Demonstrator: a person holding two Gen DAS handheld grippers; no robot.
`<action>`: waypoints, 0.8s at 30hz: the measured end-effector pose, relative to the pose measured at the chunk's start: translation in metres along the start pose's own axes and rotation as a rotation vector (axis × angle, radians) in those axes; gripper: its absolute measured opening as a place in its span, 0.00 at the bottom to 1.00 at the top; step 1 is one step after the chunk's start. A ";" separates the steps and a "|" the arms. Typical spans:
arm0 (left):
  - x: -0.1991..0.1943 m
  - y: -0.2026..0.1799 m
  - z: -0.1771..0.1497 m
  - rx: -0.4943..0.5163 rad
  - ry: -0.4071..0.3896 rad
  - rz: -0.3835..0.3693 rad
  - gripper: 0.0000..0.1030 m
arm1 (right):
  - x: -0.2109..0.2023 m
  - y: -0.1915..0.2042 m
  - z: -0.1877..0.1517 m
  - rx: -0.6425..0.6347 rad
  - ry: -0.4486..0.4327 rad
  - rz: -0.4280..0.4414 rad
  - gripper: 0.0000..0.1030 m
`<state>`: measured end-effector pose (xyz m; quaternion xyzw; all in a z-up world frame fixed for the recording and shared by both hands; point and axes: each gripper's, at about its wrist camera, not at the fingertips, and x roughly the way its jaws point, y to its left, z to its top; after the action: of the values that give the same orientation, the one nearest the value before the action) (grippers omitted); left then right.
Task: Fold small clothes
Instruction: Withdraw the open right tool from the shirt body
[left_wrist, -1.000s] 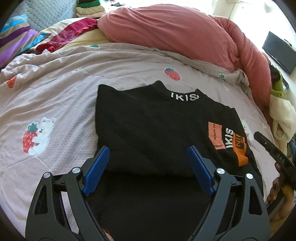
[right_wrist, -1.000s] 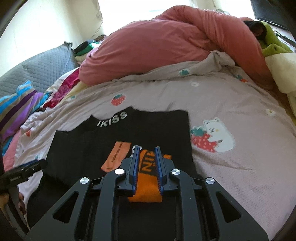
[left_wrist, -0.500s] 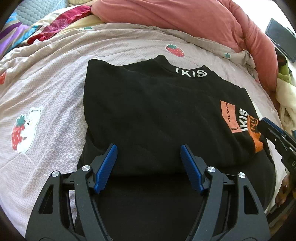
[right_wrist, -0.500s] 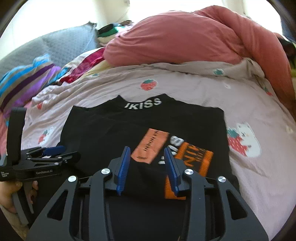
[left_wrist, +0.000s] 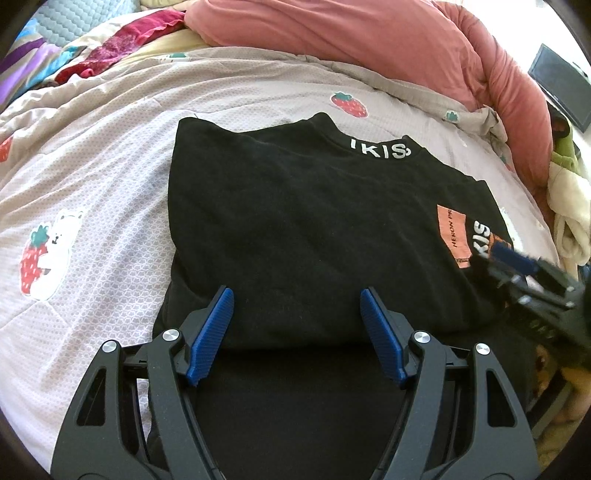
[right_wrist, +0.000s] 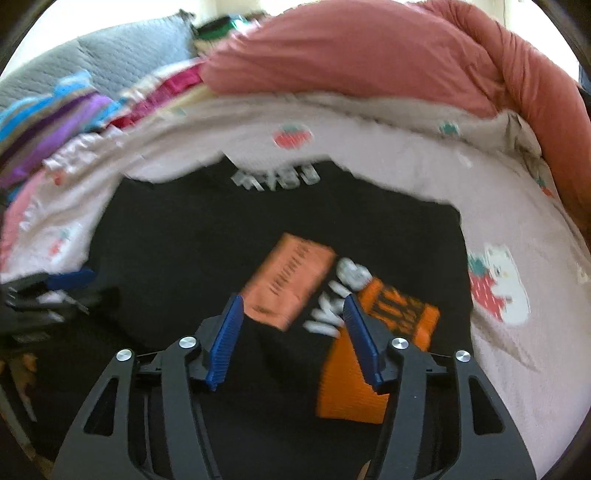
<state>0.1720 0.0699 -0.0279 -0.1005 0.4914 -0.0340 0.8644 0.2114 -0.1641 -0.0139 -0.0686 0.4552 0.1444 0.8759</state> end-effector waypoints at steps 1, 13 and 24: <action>0.000 0.001 0.000 -0.003 -0.001 -0.003 0.62 | 0.002 -0.003 -0.004 0.005 0.003 -0.002 0.57; -0.002 0.005 -0.001 -0.005 -0.006 -0.012 0.62 | -0.014 -0.015 -0.018 0.077 -0.029 0.017 0.60; -0.008 -0.002 -0.003 0.010 -0.014 0.005 0.62 | -0.044 -0.022 -0.026 0.124 -0.071 0.023 0.72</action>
<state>0.1653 0.0691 -0.0227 -0.0953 0.4855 -0.0333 0.8684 0.1746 -0.1994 0.0068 -0.0038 0.4328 0.1285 0.8923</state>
